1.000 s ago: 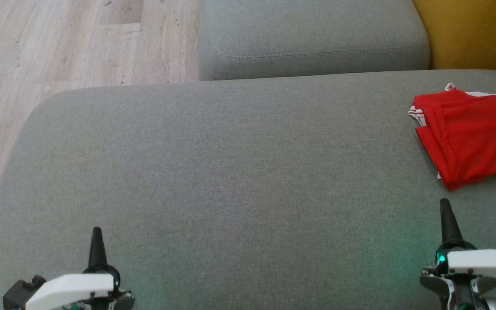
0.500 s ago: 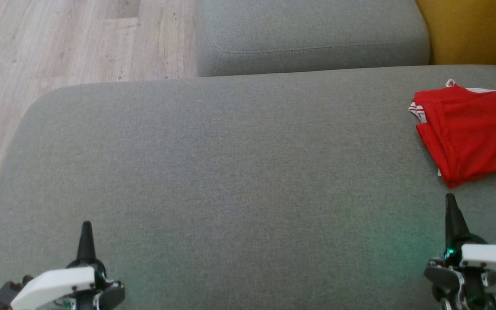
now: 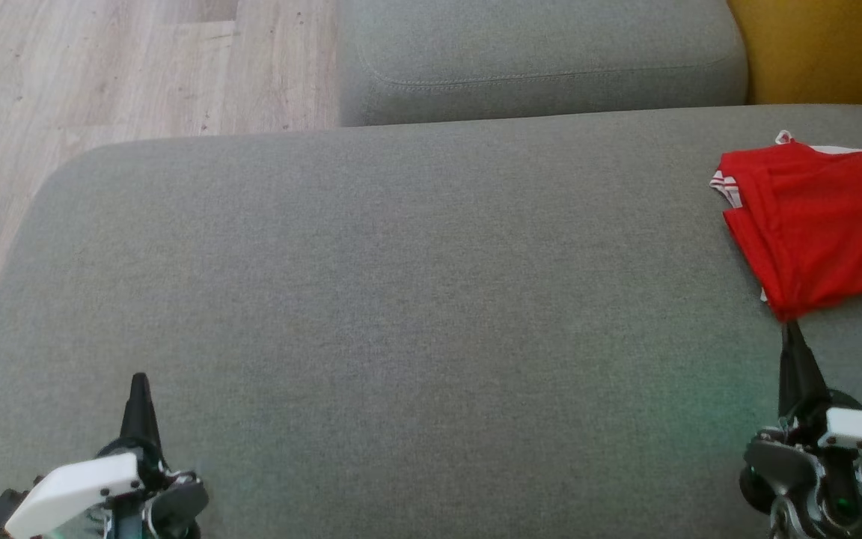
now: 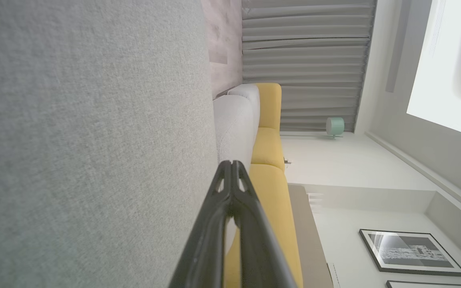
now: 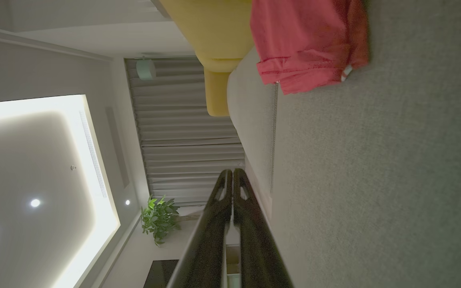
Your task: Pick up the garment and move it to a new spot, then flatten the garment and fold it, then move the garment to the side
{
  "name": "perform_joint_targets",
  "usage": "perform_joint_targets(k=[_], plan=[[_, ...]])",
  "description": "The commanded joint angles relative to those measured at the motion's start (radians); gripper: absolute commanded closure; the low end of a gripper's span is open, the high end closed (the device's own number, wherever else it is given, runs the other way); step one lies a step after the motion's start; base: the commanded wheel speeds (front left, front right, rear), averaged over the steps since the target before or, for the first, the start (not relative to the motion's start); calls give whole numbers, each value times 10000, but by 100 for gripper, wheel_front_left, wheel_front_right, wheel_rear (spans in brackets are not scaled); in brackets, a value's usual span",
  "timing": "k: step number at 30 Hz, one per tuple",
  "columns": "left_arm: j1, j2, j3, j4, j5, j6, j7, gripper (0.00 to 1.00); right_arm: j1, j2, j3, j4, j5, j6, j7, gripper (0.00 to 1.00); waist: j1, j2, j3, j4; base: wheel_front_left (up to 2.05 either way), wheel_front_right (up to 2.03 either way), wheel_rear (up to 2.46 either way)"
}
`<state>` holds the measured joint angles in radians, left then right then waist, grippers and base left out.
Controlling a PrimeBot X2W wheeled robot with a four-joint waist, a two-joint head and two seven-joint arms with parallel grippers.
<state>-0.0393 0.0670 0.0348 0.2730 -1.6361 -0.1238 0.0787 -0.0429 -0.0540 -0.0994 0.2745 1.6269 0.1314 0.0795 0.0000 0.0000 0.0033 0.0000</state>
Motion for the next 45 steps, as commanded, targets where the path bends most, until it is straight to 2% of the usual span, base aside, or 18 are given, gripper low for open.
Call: perform_joint_targets(k=[1,45], plan=[[-655,111,404,-296,-46,-69,35,100,-620,-206,193,-318,97,-7,67,100,0,0,-1,0,0,0,0],[-668,-4,565,-288,88,-69,164,100,-632,-104,49,-308,-23,-7,183,100,0,0,-2,0,0,0,0]])
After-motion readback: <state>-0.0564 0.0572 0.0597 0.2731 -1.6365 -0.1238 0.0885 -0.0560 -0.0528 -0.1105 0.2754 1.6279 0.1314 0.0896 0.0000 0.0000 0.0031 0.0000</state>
